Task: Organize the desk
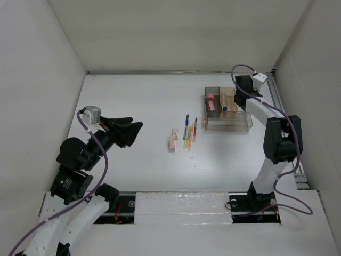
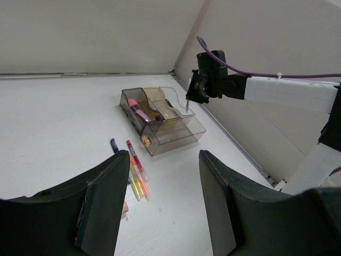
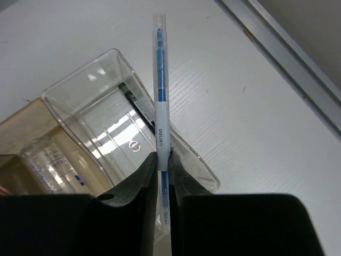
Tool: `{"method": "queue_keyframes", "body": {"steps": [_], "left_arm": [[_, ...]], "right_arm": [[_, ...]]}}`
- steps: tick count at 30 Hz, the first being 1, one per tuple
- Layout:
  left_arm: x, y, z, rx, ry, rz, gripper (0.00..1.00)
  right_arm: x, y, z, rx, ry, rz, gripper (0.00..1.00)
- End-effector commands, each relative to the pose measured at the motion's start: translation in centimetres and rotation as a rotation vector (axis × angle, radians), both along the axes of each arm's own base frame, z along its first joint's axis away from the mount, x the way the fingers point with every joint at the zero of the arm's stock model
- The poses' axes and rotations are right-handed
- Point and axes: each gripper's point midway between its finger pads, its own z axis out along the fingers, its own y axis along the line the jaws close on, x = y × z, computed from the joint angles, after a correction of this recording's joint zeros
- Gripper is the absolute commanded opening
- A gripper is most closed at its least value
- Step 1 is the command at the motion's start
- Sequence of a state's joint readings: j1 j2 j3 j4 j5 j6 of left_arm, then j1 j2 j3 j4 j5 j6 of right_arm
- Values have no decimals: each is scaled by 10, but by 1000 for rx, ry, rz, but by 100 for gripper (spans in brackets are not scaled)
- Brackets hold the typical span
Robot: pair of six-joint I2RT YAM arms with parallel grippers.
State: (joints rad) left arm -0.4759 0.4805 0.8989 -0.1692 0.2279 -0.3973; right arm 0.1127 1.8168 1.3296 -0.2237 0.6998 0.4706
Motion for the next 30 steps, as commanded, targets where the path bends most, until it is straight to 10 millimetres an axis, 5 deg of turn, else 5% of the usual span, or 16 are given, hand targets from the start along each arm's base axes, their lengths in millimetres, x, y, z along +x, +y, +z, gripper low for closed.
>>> {"method": "queue_keyframes", "body": {"steps": [1,16,20,22,30], "left_arm": [[-1,-2,12,-8,-46,-12,51],[1,-1,11,-7,-43,-3,51],[-1,1,13,-10,-51,2,51],[0,-1,11,-6,-44,-4,51],[1,-1,10,-7,-42,0,51]], "right_arm": [[15,-4,20,-57,-52,-6,0],[22,25,-6,-83,15,79,4],[23,26,-10,-76,44,80,17],[24,27,-2,-59,28,73,31],[21,37,38,55,-58,83,42]]}}
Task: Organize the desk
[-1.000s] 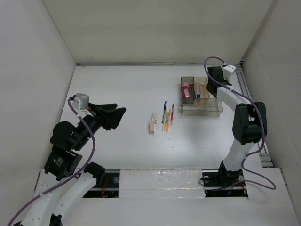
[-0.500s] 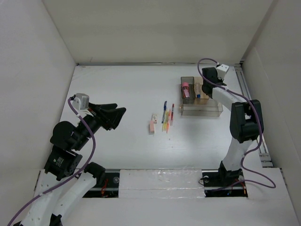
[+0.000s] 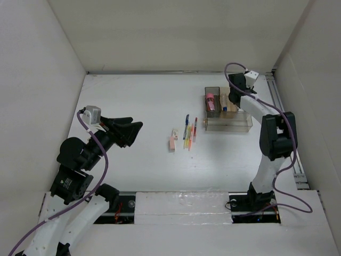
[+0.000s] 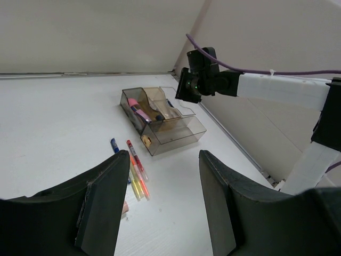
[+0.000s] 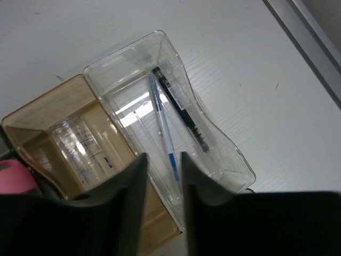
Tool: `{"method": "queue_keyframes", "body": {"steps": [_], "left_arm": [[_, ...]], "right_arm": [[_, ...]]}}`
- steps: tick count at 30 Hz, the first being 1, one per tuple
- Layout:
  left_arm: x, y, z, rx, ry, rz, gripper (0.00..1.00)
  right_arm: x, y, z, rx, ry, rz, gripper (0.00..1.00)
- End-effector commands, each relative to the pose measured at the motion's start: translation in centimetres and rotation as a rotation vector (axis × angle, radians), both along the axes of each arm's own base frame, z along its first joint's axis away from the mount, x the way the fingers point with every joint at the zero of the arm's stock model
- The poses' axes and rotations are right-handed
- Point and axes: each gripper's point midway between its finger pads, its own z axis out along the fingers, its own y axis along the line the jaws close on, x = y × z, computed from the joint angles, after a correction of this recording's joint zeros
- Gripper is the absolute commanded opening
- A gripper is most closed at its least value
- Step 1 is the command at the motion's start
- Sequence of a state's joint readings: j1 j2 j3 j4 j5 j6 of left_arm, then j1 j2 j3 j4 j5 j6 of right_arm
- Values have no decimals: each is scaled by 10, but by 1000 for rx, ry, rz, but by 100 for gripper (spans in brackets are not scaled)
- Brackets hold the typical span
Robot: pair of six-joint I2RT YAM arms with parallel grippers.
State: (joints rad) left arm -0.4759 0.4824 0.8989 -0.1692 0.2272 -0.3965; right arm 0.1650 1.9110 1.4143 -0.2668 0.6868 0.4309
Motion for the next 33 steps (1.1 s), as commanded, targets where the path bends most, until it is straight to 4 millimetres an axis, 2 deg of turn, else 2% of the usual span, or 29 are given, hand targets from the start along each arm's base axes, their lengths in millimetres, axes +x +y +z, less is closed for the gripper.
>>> {"method": "queue_keyframes", "body": {"steps": [1,2,3,4,5,6,7,8,10,11,12,13,14,16,18,19,23,33], "left_arm": [[1,-1,10,-7,-40,-1,51],[0,0,12,-10,-47,2,51],[1,1,12,-10,-45,5,51],[1,1,12,-9,-44,5,51],[1,1,11,-9,-43,5,51],[1,1,12,-9,-44,7,51],[0,1,12,-12,-46,7,51],[0,1,12,-11,-44,6,51],[2,0,10,-8,-38,5,51],[2,0,10,-9,-37,5,51],[1,0,11,-13,-38,3,51],[1,0,11,-12,-40,2,51],[1,0,11,-12,-40,6,51],[1,1,12,-13,-41,9,51],[1,0,12,-13,-41,5,51],[1,0,11,-12,-40,2,51],[2,0,11,-10,-38,5,51],[1,0,11,-11,-42,2,51]], "right_arm": [[4,12,62,111,-145,4,38],[-2,26,70,174,-168,28,19],[-7,37,73,209,-182,55,9],[-13,60,75,247,-190,111,0],[-19,82,90,319,-244,166,0],[-34,98,71,340,-209,206,0],[-47,130,65,352,-191,284,0],[-55,140,62,358,-201,285,0],[-79,164,40,378,-154,332,0],[-92,188,33,414,-139,365,0],[-105,196,17,416,-106,382,2],[-114,207,10,427,-89,403,5],[-125,225,6,439,-87,429,16],[-137,233,-16,429,-46,436,32],[-139,237,-27,437,-30,433,36],[-139,238,-37,430,-6,430,36],[-137,243,-51,423,30,433,37],[-133,254,-70,408,71,452,37]]}}
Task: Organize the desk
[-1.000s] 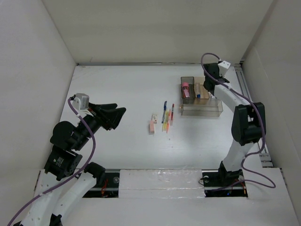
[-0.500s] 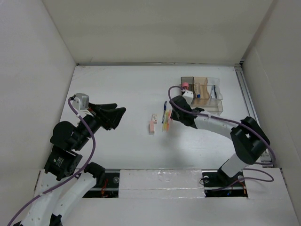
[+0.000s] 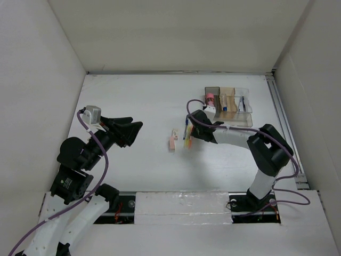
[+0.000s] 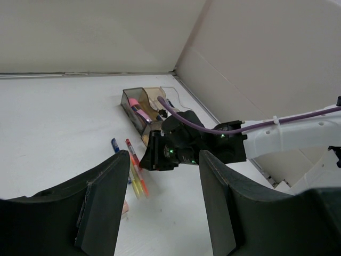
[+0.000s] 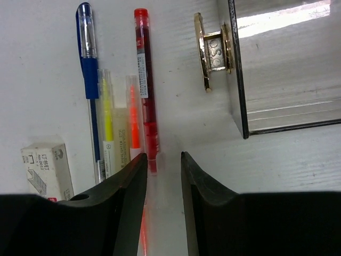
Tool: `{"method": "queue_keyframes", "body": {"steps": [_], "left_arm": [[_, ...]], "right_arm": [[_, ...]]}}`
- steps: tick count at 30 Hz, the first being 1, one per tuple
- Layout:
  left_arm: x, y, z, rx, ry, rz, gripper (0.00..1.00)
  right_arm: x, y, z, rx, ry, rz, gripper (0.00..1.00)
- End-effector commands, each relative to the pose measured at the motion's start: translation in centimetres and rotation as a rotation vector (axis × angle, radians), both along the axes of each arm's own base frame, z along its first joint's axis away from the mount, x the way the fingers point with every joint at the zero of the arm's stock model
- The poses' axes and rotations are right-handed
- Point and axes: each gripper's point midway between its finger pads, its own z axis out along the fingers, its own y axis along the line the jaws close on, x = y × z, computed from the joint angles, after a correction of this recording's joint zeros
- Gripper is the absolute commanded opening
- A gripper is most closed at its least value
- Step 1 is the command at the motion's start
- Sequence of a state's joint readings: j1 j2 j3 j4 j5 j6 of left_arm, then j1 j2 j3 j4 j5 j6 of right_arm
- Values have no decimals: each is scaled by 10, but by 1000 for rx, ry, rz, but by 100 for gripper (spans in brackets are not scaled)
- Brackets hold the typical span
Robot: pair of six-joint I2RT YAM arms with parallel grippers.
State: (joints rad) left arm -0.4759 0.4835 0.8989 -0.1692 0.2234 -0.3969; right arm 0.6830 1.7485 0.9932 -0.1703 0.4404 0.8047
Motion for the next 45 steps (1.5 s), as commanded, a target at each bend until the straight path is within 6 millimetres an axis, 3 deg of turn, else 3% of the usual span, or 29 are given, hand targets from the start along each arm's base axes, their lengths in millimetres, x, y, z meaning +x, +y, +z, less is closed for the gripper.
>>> {"method": "queue_keyframes", "body": {"steps": [1,8,12,15,19,20,21,23,25,26,28,29,32,33,36,45], "left_arm": [[1,0,12,-11,-44,1,51],[1,0,10,-9,-40,1,51],[1,-1,11,-10,-42,-2,51],[2,-2,9,-6,-37,-3,51],[1,-1,10,-9,-41,-5,51],[1,-1,11,-10,-43,-5,51],[1,-2,10,-9,-40,-7,51],[1,-2,9,-8,-39,-8,51],[0,0,11,-11,-44,-2,51],[0,0,10,-10,-43,1,51],[1,0,11,-10,-43,1,51],[-1,0,11,-10,-46,-5,51],[-1,0,12,-12,-50,-5,51],[0,0,12,-12,-49,-3,51],[0,-2,10,-7,-43,-12,51],[0,-1,10,-8,-46,-6,51]], "right_arm": [[13,14,11,40,-45,3,37],[14,14,1,21,-25,5,36],[15,13,0,5,-24,-2,16],[15,15,14,13,-58,3,7],[16,12,60,6,-149,-8,4],[17,10,86,36,-199,-13,4],[17,9,98,51,-222,-13,3],[24,-5,130,98,-280,-23,2],[30,-23,141,115,-297,-42,2],[41,-49,144,115,-303,-98,2],[49,-75,147,139,-309,-127,2],[60,-108,145,135,-309,-200,2],[73,-149,144,134,-298,-254,3],[79,-174,144,129,-291,-298,3],[92,-203,139,140,-263,-343,2],[130,-219,114,95,-186,-355,0]]}}
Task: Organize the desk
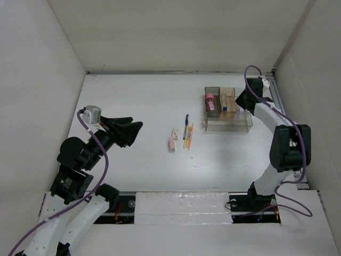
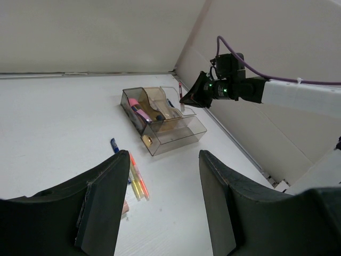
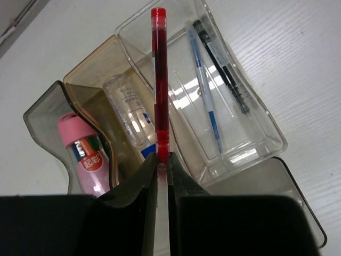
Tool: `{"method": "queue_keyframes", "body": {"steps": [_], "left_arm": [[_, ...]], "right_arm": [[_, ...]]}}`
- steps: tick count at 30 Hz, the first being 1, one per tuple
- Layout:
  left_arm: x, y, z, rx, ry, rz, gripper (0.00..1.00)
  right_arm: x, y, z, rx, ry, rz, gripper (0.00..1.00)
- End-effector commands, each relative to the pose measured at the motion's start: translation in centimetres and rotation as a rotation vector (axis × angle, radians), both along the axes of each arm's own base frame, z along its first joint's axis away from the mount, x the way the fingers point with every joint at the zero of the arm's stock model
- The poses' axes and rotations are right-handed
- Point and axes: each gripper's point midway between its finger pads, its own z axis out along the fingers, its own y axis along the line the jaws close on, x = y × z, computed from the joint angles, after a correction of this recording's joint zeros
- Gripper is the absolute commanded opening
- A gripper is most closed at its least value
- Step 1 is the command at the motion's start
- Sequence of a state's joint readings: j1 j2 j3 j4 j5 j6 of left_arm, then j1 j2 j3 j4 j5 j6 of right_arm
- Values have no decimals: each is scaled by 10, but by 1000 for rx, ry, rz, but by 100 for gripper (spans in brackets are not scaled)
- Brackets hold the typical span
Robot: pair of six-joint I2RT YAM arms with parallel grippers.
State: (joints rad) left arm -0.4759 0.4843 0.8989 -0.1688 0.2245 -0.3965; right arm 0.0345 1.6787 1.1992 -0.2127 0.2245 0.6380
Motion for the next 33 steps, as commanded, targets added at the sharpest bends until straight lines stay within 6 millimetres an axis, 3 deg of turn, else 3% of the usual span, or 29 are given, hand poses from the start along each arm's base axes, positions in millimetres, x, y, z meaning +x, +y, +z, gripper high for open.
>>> {"method": "queue_keyframes", "body": {"steps": [1,8,13,18,26,30,33], "left_arm": [[1,-1,10,-7,-43,-5,51],[2,-3,8,-3,-36,-11,51],[2,-3,8,-3,-37,-11,51],[3,-4,8,-3,-35,-10,51],[5,-5,7,0,-30,-13,51],[4,-5,6,0,-32,-14,51],[5,-5,6,3,-26,-14,51]], "right_arm": [[15,-5,19,-34,-35,7,0],[21,-39,15,-159,-20,-146,2],[21,-50,4,-249,28,-194,2],[21,-44,-9,-319,77,-196,3],[21,-32,-9,-346,76,-175,6],[21,-23,-9,-356,77,-160,26],[21,-24,-5,-356,66,-170,33]]}}
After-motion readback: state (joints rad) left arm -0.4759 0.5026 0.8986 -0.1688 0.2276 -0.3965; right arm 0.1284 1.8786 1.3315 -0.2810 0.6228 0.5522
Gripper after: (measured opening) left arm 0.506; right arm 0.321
